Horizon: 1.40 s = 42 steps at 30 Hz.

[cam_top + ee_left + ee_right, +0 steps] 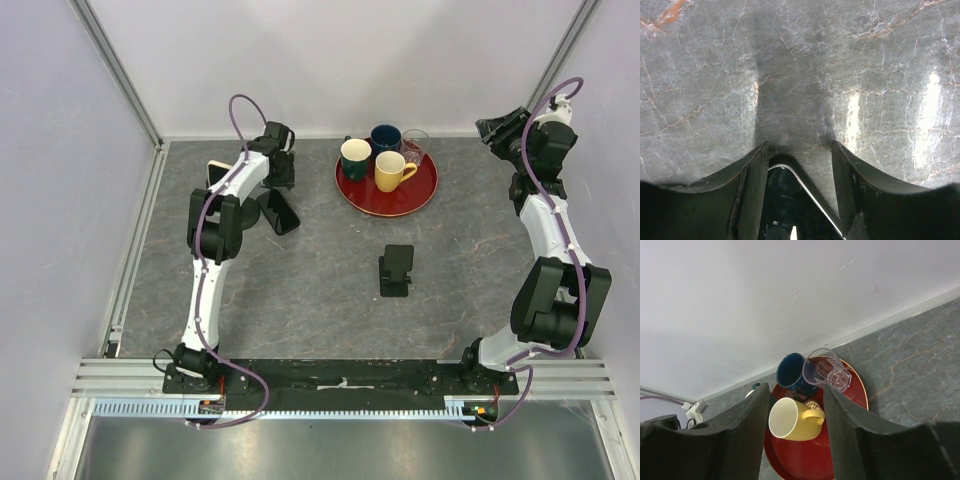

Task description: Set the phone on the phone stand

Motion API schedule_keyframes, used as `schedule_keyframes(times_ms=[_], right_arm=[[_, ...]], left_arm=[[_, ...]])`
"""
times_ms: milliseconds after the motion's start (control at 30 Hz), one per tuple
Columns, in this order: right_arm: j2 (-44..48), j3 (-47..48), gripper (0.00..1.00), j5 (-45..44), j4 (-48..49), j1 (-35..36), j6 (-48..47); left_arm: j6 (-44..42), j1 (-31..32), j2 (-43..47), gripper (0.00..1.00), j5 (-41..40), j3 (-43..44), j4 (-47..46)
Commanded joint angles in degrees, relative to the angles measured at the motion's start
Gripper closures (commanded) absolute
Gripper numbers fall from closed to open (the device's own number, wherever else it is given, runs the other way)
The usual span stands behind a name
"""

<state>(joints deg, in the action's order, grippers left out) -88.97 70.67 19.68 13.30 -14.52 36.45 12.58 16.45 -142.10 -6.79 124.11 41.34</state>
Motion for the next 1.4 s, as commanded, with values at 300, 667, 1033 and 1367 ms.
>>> schedule_keyframes(times_ms=[300, 667, 1033, 1367], right_arm=[[0.82, -0.36, 0.45, 2.11, 4.36, -0.59, 1.87], [-0.15, 0.78, 0.43, 5.72, 4.11, 6.70, 0.38], [3.10, -0.98, 0.40, 10.37, 6.30, 9.25, -1.29], [3.01, -0.45, 0.39, 11.52, 6.21, 10.13, -3.13]], left_arm=[[5.44, 6.75, 18.60, 0.48, 13.02, -30.58, -8.20], [5.52, 7.99, 43.47, 0.42, 14.17, -44.47, -16.12], [15.36, 7.90, 47.88, 0.98, 20.60, -61.00, -32.01], [21.96, 7.55, 44.46, 0.98, 13.30, -66.10, -39.58]])
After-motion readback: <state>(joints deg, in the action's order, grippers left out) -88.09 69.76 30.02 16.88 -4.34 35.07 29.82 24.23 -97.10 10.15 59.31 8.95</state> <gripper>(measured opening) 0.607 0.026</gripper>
